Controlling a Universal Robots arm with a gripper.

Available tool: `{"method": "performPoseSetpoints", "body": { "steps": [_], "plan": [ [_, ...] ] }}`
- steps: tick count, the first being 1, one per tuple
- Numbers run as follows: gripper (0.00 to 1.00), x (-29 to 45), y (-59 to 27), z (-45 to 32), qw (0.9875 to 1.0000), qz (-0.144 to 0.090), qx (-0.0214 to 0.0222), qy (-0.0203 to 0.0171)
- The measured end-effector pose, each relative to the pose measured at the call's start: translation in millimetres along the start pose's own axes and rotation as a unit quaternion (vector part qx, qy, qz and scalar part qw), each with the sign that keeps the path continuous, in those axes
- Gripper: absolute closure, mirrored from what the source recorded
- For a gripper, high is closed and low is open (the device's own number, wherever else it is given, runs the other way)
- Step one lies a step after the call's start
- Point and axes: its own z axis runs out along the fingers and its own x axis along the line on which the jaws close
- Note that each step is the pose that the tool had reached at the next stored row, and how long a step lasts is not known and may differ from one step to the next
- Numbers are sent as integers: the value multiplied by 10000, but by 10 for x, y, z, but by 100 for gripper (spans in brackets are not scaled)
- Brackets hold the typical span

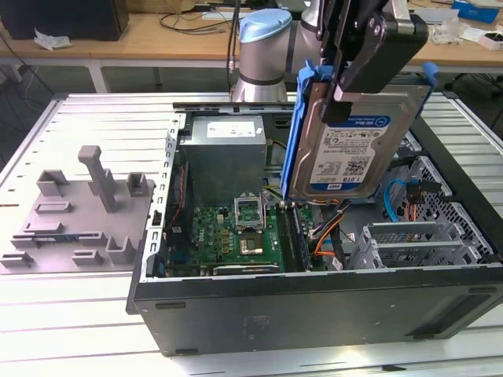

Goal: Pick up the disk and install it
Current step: 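Insert the disk into the insertion slot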

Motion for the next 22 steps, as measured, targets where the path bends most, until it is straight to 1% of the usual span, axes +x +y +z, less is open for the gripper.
{"method": "performPoseSetpoints", "body": {
  "steps": [6, 12, 18, 20, 22],
  "plan": [
    [63, 69, -77, -7, 10000, -14, -1, -1],
    [63, 148, -208, -16, 10000, -38, -2, -5],
    [63, 202, -298, -23, 10000, -44, 1, -7],
    [63, 220, -345, -26, 10000, -45, 21, -7],
    [63, 225, -369, -28, 10000, -46, 47, -6]
  ]
}}
